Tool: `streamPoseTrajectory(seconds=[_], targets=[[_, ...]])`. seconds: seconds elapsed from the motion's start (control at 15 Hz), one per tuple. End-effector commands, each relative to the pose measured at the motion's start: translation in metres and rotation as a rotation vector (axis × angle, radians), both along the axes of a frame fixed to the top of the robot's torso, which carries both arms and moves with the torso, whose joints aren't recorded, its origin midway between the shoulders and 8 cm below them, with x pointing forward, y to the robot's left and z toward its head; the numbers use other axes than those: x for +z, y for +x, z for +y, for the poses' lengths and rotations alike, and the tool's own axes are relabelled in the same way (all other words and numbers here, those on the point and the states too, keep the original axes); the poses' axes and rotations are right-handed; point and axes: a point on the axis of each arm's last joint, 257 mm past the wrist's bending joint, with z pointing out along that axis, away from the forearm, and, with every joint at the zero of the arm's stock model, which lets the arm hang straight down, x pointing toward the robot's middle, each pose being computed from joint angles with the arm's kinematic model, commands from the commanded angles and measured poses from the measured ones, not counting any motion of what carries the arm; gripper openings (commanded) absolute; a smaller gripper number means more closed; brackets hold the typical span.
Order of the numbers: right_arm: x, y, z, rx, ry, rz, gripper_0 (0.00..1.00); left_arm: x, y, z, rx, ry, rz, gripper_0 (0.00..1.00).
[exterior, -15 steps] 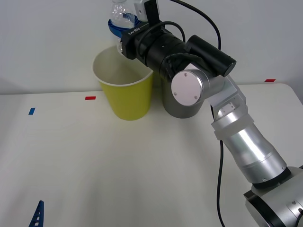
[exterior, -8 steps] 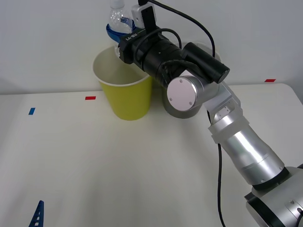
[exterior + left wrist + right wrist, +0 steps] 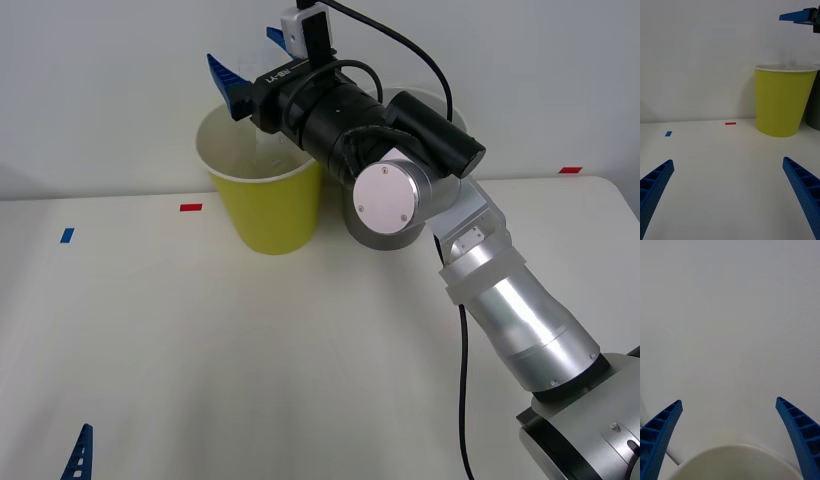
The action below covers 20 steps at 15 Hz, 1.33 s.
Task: Put cans in the gray bin and PET bottles in the light green bin.
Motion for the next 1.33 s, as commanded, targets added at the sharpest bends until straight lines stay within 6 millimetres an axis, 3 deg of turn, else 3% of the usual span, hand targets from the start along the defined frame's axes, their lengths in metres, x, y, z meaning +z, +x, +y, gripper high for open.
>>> streamPoseTrajectory(seconds=[0.07, 0.4, 0.53, 0.73, 0.93, 1.33], targets=[[-0.004, 0.001, -0.004, -0.010, -0.006, -0.003, 1.00, 0.000, 0.000, 0.000, 0.000, 0.000, 0.000, 1.00], [-0.008, 0.000, -0.008, -0.013, -0.011, -0.002, 1.00, 0.000, 0.000, 0.000, 0.000, 0.000, 0.000, 1.00], [-0.013, -0.009, -0.011, 0.010, -0.041, 0.021, 1.00, 0.000, 0.000, 0.000, 0.000, 0.000, 0.000, 1.00], [0.011, -0.019, -0.021, 0.027, -0.069, 0.009, 1.00, 0.000, 0.000, 0.000, 0.000, 0.000, 0.000, 1.00], [0.031, -0.040, -0.047, 0.063, -0.127, 0.046, 1.00, 0.000, 0.000, 0.000, 0.000, 0.000, 0.000, 1.00], [0.055, -0.075, -0.114, 0.001, -0.020, 0.066, 1.00, 0.000, 0.000, 0.000, 0.000, 0.000, 0.000, 1.00]])
